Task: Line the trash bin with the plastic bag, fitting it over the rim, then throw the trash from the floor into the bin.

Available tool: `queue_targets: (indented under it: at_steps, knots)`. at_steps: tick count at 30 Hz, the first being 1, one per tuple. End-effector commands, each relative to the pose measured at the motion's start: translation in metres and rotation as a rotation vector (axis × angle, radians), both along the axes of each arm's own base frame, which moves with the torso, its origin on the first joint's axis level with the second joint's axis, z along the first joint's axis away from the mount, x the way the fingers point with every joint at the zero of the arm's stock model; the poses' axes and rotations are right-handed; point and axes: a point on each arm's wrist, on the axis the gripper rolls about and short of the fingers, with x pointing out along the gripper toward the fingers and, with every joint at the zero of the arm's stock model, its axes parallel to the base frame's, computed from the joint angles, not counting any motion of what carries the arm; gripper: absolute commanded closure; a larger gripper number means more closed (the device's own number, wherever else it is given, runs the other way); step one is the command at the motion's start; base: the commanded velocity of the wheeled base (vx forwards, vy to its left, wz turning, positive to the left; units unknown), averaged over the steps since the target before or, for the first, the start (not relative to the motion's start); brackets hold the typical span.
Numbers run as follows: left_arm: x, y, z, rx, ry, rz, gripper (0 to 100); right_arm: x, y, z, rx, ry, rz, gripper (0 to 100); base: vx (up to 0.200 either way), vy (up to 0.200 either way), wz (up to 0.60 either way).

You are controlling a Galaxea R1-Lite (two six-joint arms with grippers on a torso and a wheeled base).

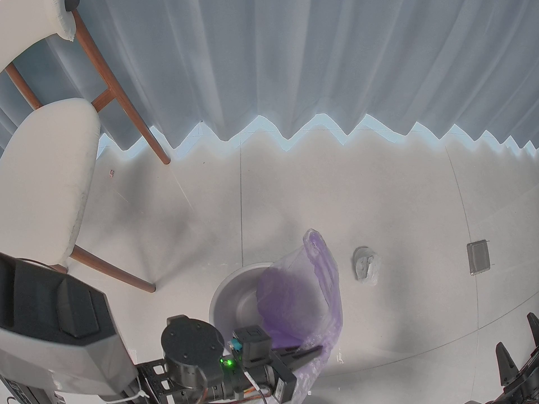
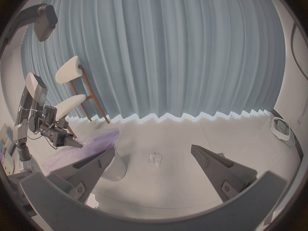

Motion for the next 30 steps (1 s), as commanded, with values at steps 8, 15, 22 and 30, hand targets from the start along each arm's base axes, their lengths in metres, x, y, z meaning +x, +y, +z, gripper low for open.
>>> queue_targets:
  at_steps: [8,15,22,30]
  knots:
    - [0.078,0.038,0.023,-0.072,-0.145,0.280,100,0.000,0.000,-0.005,-0.005,-0.002,0.002,0,0.000,0.000,0.00]
    - [0.104,0.047,0.044,-0.112,-0.258,0.366,100,0.000,0.000,-0.005,-0.011,-0.004,0.003,0,0.000,0.000,0.00]
    - [0.071,0.037,0.001,0.070,-0.192,0.242,100,0.000,0.000,-0.005,0.000,-0.003,0.002,0,0.000,0.000,0.00]
    - [0.057,0.037,-0.002,0.097,-0.183,0.189,100,-0.001,0.000,-0.001,0.024,-0.013,-0.003,0,0.000,0.000,0.00]
